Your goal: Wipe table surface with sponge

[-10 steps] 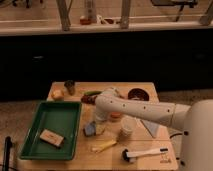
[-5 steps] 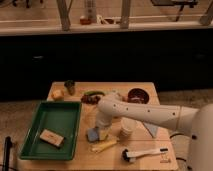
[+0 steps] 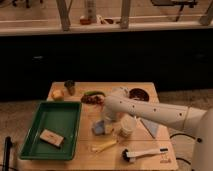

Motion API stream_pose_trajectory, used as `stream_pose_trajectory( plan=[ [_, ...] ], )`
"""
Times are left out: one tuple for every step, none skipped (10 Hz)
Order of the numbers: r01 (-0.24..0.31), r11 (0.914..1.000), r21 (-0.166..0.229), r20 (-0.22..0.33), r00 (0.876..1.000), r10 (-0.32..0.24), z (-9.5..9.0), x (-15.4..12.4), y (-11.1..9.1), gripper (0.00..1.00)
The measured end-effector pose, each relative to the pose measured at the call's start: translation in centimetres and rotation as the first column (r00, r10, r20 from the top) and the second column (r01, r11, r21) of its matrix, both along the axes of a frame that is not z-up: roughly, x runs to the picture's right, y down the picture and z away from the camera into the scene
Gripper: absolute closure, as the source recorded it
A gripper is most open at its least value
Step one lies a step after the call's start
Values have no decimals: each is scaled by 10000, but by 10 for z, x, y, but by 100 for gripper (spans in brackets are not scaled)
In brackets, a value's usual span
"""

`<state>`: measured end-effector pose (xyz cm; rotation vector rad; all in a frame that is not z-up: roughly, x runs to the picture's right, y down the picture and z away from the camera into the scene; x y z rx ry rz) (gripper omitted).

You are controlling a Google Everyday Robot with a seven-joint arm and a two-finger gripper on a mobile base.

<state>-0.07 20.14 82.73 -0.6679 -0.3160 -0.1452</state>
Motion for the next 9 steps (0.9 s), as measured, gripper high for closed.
stream_pose_trajectory(
  plan=[
    [25,9999,111,91,10000,-26,6,-7,-9,100],
    [125,9997,192,282,9995,-131,8,-18,-14,100],
    [238,9994,266,514,9984,-252,6,-30,-16,100],
    [440,9985,326,932,9945,-469,1,-42,-16,100],
    [670,9972,339,1274,9893,-708,-6,-50,-11,100],
    [859,9958,316,1495,9847,-897,-10,-55,-7,100],
    [1130,9934,203,1714,9785,-1148,-16,-61,4,100],
    [1314,9913,82,1884,9734,-1306,-22,-65,16,100],
    [1425,9898,-76,1899,9720,-1384,-25,-61,25,100]
  ],
)
